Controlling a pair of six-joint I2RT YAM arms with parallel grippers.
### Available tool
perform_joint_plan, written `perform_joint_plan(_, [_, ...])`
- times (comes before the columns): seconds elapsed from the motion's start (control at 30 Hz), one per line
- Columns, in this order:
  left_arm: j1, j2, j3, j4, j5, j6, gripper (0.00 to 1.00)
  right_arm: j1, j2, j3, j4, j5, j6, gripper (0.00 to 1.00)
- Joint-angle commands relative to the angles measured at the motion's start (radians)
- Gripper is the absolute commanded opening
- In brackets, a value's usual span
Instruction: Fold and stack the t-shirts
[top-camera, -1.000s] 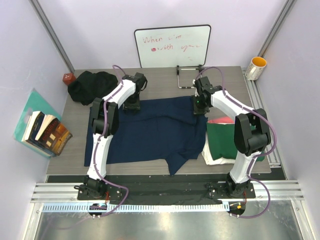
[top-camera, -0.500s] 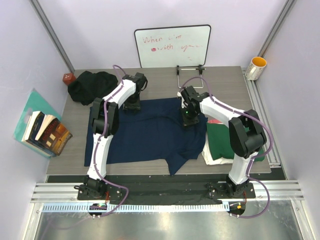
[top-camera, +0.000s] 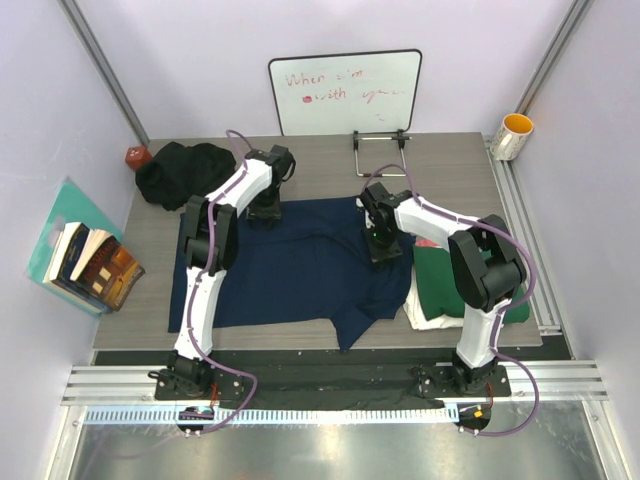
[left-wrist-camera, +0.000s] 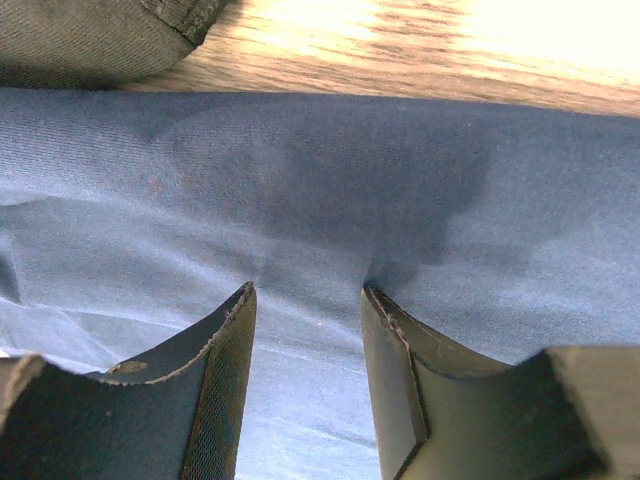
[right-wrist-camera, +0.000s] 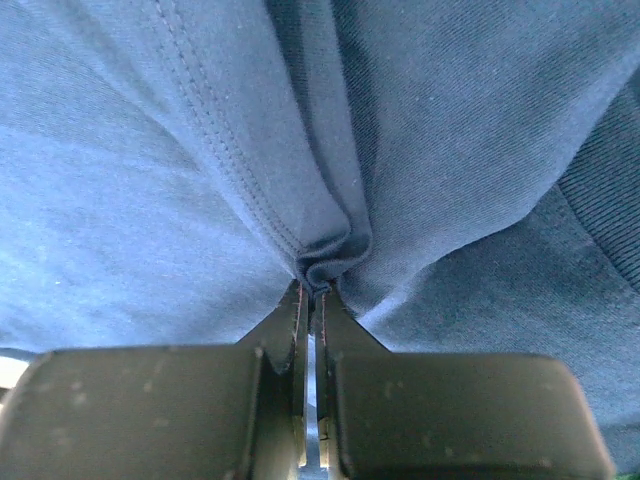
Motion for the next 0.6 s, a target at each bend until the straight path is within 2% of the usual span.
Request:
perform_joint_plan(0.0, [-0.017,-0.008,-0.019,0.032,0.039,-0.007,0.48,0.015,0.009,-0.007,-0.044,0.047,0.001,0.02])
perform_joint_plan(0.13, [-0.017,-0.001,-0.017,0.034,0.05,-0.006,0.48,0.026,0.019,-0.007,-0.047,0.05,0.001,0.05])
perform_joint_plan(0.17, [-0.017,0.003,-0.017,0.035,0.053,-0.006,0.48,0.027,0.021,-0.006,-0.049,0.05,0.001,0.09])
perform_joint_plan(0.2, [-0.017,0.005,-0.017,0.034,0.061,-0.006,0.47,0.029,0.025,-0.006,-0.055,0.046,0.001,0.21])
perform_joint_plan(0.3, [-0.017,0.017,-0.017,0.031,0.071,-0.006,0.47,0.032,0.036,0.0,-0.067,0.05,0.005,0.35])
perform_joint_plan(0.43, [-0.017,0.034,-0.014,0.016,0.071,-0.006,0.46,0.032,-0.022,0.04,-0.084,0.102,0.01,0.39])
perform_joint_plan(0.53, [-0.017,0.045,-0.009,0.0,0.068,-0.006,0.31,0.03,-0.102,0.118,-0.08,0.176,0.008,0.46])
perform_joint_plan(0.57, [-0.017,0.046,-0.012,-0.003,0.068,-0.006,0.17,0.029,-0.106,0.14,-0.058,0.19,0.007,0.46])
